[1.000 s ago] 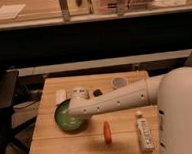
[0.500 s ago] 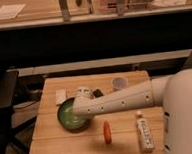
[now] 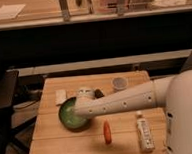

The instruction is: Drag the ceramic bowl in a circle

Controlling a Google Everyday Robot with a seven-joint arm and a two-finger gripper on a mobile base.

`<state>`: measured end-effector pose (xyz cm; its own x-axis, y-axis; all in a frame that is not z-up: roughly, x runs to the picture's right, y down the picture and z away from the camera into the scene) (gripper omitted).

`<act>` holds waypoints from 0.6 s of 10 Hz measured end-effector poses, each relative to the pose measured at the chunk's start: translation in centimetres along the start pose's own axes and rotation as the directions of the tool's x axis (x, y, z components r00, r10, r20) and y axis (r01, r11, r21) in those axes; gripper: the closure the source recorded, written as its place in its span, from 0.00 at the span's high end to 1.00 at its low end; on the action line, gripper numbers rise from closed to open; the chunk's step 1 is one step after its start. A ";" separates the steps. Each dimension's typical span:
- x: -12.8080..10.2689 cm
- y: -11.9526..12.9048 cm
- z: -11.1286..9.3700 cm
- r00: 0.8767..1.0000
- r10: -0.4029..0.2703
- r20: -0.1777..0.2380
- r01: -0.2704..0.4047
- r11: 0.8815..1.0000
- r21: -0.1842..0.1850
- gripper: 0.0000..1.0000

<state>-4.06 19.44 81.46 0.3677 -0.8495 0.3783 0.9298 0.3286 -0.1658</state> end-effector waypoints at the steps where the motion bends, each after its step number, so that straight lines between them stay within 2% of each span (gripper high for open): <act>1: 0.1 0.1 0.0 1.000 0.003 -0.003 -0.003 1.000 -0.001 0.03; 6: 0.0 -0.1 -0.3 1.000 0.000 -0.020 0.000 1.000 0.000 0.03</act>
<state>-4.17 19.30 81.19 0.3670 -0.8578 0.3599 0.9299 0.3283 -0.1658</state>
